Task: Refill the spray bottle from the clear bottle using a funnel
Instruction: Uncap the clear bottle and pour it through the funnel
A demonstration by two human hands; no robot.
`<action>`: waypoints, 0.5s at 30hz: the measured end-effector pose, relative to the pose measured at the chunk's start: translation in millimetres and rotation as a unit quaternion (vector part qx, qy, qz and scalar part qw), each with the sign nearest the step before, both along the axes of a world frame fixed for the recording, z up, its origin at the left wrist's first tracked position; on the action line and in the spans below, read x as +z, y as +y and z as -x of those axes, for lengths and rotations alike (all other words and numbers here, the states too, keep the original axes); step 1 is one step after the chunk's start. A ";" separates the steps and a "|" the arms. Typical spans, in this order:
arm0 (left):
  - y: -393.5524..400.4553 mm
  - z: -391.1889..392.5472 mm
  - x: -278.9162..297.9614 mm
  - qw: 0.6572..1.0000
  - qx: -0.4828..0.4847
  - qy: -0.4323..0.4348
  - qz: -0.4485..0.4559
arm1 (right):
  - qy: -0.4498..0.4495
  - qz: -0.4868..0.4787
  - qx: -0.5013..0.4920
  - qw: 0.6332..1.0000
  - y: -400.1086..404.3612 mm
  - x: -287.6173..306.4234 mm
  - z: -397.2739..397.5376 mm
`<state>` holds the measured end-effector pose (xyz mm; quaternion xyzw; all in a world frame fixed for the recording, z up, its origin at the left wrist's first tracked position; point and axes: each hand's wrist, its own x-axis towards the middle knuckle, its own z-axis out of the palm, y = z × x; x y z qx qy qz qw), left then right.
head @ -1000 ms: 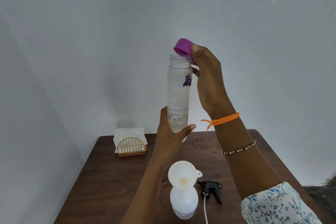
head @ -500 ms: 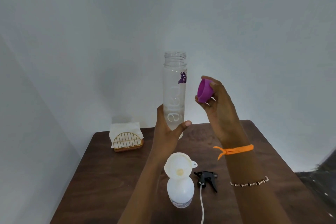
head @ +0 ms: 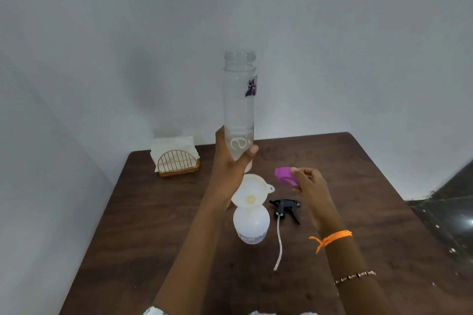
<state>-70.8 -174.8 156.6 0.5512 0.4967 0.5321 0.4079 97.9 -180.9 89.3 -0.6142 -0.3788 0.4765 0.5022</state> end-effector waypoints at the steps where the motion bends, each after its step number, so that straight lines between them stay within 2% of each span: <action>1: 0.0 0.6 -1.8 1.000 0.003 -0.005 0.002 | -0.038 0.015 0.000 0.999 -0.3 -7.6 -3.8; 3: 0.1 1.4 -4.4 1.000 0.007 -0.010 0.006 | -0.151 0.066 0.004 0.986 0.9 -22.3 -12.5; 5: 0.5 1.9 -5.9 1.000 0.005 -0.010 0.008 | -0.222 0.122 0.020 0.967 0.2 -35.5 -19.5; 8: 1.3 1.9 -8.4 1.000 0.000 -0.005 0.010 | -0.264 0.181 0.065 0.945 -4.3 -49.8 -23.5; 15: -0.5 1.6 -15.1 1.000 -0.011 0.001 0.014 | -0.364 0.240 0.134 0.890 -11.9 -85.7 -21.5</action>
